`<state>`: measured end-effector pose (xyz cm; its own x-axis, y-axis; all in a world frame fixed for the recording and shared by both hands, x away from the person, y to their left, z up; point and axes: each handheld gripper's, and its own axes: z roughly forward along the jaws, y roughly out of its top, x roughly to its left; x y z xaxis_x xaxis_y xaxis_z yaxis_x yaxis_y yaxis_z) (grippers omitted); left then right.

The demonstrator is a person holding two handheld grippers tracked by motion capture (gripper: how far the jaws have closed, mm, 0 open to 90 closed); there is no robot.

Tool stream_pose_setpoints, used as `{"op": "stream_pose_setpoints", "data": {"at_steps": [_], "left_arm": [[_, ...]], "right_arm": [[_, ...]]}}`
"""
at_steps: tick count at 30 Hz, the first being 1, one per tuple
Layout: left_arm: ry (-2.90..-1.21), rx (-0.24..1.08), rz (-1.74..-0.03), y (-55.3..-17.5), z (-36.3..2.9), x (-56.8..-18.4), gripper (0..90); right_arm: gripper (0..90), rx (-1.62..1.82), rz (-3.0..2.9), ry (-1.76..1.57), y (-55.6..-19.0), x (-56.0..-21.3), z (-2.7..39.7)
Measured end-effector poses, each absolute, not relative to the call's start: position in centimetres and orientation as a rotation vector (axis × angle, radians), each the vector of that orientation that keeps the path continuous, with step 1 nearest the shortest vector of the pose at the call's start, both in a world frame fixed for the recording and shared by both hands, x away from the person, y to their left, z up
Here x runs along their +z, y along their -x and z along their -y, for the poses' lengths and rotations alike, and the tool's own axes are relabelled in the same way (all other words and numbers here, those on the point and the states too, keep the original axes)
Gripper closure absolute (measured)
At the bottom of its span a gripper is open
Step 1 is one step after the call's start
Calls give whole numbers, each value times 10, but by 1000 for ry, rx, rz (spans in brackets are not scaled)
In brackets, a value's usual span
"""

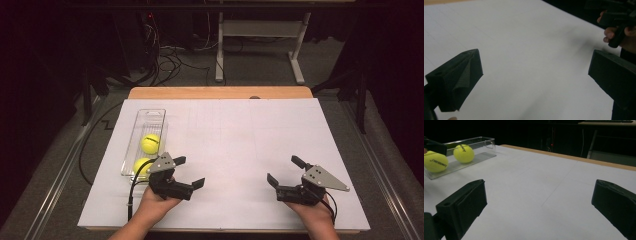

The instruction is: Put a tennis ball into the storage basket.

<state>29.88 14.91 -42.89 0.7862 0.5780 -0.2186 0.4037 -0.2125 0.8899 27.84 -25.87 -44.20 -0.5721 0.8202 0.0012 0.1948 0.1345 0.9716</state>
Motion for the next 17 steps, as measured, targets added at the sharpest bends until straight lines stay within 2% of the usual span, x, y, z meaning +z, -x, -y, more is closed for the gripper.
{"op": "stream_pose_setpoints", "data": {"at_steps": [17], "left_arm": [[-1768,292,-738,-291,-171,-422,6]], "right_arm": [[2,1500,-1860,-915,-275,-436,261]]}}
